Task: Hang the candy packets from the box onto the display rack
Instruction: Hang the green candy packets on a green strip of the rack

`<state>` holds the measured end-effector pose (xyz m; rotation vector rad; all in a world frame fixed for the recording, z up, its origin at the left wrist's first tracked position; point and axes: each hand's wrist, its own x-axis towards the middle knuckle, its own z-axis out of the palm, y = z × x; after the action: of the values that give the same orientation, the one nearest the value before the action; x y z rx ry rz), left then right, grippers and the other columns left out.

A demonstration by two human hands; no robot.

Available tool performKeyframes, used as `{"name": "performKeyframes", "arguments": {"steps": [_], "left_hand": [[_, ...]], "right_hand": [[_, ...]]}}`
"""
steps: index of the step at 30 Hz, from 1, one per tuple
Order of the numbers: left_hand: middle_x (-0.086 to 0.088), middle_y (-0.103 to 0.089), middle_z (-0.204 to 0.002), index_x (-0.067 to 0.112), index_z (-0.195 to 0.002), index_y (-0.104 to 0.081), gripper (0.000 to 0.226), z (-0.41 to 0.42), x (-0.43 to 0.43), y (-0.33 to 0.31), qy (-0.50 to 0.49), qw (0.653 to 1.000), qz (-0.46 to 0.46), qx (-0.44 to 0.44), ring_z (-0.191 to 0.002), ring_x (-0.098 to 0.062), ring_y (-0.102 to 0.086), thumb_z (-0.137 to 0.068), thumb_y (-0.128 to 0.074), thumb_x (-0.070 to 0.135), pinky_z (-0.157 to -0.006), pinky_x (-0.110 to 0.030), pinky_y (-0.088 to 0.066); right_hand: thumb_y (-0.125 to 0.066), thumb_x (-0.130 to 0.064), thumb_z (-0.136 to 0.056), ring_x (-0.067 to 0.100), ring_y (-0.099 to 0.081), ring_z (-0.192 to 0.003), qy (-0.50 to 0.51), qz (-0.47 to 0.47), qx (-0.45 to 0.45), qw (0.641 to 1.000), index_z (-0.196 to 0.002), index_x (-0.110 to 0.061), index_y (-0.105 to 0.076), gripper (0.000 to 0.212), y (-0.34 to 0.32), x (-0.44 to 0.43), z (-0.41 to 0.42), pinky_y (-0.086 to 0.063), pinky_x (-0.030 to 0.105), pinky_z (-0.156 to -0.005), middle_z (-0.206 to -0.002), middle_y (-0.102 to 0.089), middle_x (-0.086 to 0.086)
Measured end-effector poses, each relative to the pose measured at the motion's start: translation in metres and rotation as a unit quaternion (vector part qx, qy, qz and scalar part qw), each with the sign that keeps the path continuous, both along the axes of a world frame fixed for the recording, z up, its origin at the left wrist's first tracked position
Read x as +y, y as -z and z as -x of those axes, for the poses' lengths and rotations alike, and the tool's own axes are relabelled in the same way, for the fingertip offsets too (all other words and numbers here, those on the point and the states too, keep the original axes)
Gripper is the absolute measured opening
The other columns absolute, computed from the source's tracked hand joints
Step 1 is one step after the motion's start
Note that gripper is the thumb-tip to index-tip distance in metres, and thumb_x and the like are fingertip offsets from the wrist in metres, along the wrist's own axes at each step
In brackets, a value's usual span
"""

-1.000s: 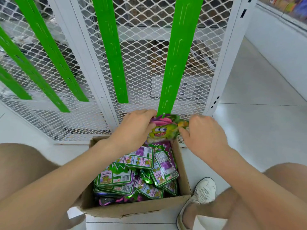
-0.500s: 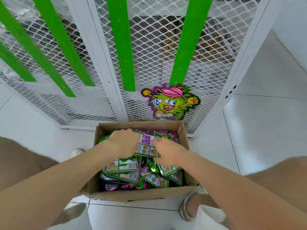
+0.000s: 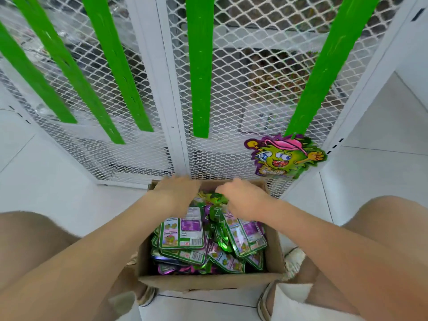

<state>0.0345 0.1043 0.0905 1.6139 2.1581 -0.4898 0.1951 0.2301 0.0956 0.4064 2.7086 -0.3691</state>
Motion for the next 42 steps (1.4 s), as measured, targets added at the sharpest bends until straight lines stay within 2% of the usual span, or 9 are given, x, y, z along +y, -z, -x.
{"name": "performKeyframes", "arguments": {"steps": [5,8,13,17,20,23,27,33,42], "left_hand": [[-0.006,-0.066,-0.118,0.027,-0.131,-0.066,0.045,-0.008,0.011,-0.049,-0.138,0.962,-0.221,-0.077,-0.114,-0.035,-0.063,-0.088,-0.080,0.024,-0.091,-0.043,-0.055],[0.002,-0.064,-0.104,0.026,-0.117,-0.072,0.036,-0.011,0.016,-0.073,-0.118,0.946,-0.253,-0.164,-0.107,-0.024,-0.064,-0.084,-0.088,0.027,-0.086,-0.033,-0.049],[0.012,-0.068,-0.075,0.033,-0.090,-0.061,0.039,-0.033,0.033,-0.095,-0.054,0.922,-0.259,-0.282,-0.069,0.004,-0.061,-0.075,-0.096,0.025,-0.068,-0.024,-0.045],[0.013,-0.074,-0.086,0.030,-0.092,-0.062,0.043,-0.046,0.050,-0.105,-0.099,0.867,-0.390,-0.295,-0.080,0.008,-0.066,-0.070,-0.099,0.033,-0.070,-0.014,-0.045],[0.001,-0.079,-0.089,0.030,-0.100,-0.070,0.036,-0.041,0.061,-0.107,-0.132,0.850,-0.393,-0.323,-0.086,-0.022,-0.074,-0.077,-0.094,0.042,-0.083,-0.044,-0.059],[-0.004,-0.080,-0.084,0.021,-0.095,-0.075,0.024,-0.047,0.071,-0.109,-0.133,0.836,-0.372,-0.380,-0.082,-0.030,-0.077,-0.082,-0.092,0.029,-0.081,-0.051,-0.062],[0.007,-0.077,-0.089,0.029,-0.104,-0.070,0.039,-0.064,0.090,-0.102,-0.127,0.826,-0.451,-0.313,-0.076,-0.010,-0.069,-0.076,-0.095,0.036,-0.072,-0.033,-0.055],[-0.001,-0.061,-0.135,0.012,-0.144,-0.051,0.057,-0.081,0.122,-0.098,-0.179,0.792,-0.528,-0.251,-0.123,-0.015,-0.059,-0.090,-0.069,0.012,-0.106,-0.028,-0.045],[0.001,-0.054,-0.123,0.015,-0.128,-0.051,0.045,-0.091,0.136,-0.095,-0.222,0.738,-0.594,-0.233,-0.109,-0.009,-0.056,-0.089,-0.074,0.016,-0.086,-0.001,-0.036]], "right_hand": [[-0.068,-0.014,-0.089,0.013,-0.068,-0.073,0.096,0.117,0.095,0.984,-0.078,-0.021,-0.065,0.013,-0.023,0.030,-0.036,-0.055,0.032,-0.067,-0.076,-0.072,-0.004],[-0.075,-0.022,-0.088,-0.009,-0.066,-0.089,0.143,0.177,0.115,0.967,-0.098,-0.027,-0.074,0.011,-0.037,0.032,-0.058,-0.055,0.028,-0.087,-0.095,-0.074,-0.016],[-0.085,-0.042,-0.081,-0.001,-0.057,-0.124,0.193,0.196,0.302,0.913,-0.148,-0.037,-0.050,0.076,-0.065,0.012,-0.071,-0.045,0.015,-0.104,-0.142,-0.061,-0.016],[-0.084,-0.025,-0.086,-0.002,-0.067,-0.102,0.225,0.139,0.358,0.896,-0.121,-0.033,-0.073,0.038,-0.089,0.033,-0.075,-0.055,0.020,-0.094,-0.116,-0.075,-0.017],[-0.082,-0.015,-0.084,0.007,-0.074,-0.081,0.288,0.176,0.361,0.870,-0.099,-0.026,-0.076,0.019,-0.106,0.056,-0.082,-0.062,0.042,-0.084,-0.093,-0.079,-0.008],[-0.079,-0.014,-0.084,-0.005,-0.068,-0.069,0.251,0.169,0.334,0.893,-0.097,-0.025,-0.072,0.019,-0.116,0.067,-0.085,-0.061,0.027,-0.074,-0.091,-0.078,-0.010],[-0.076,-0.034,-0.094,0.000,-0.066,-0.074,0.169,0.068,0.281,0.942,-0.090,-0.028,-0.069,0.010,-0.121,0.086,-0.086,-0.053,0.026,-0.071,-0.078,-0.071,-0.012],[-0.072,-0.033,-0.096,0.013,-0.061,-0.068,0.245,-0.033,0.320,0.915,-0.076,-0.022,-0.065,0.023,-0.118,0.133,-0.091,-0.038,0.026,-0.059,-0.066,-0.064,-0.008],[-0.073,-0.024,-0.095,0.004,-0.071,-0.109,0.265,0.088,0.370,0.886,-0.121,-0.029,-0.075,0.027,-0.093,0.130,-0.052,-0.057,0.041,-0.102,-0.112,-0.078,-0.012]]}}
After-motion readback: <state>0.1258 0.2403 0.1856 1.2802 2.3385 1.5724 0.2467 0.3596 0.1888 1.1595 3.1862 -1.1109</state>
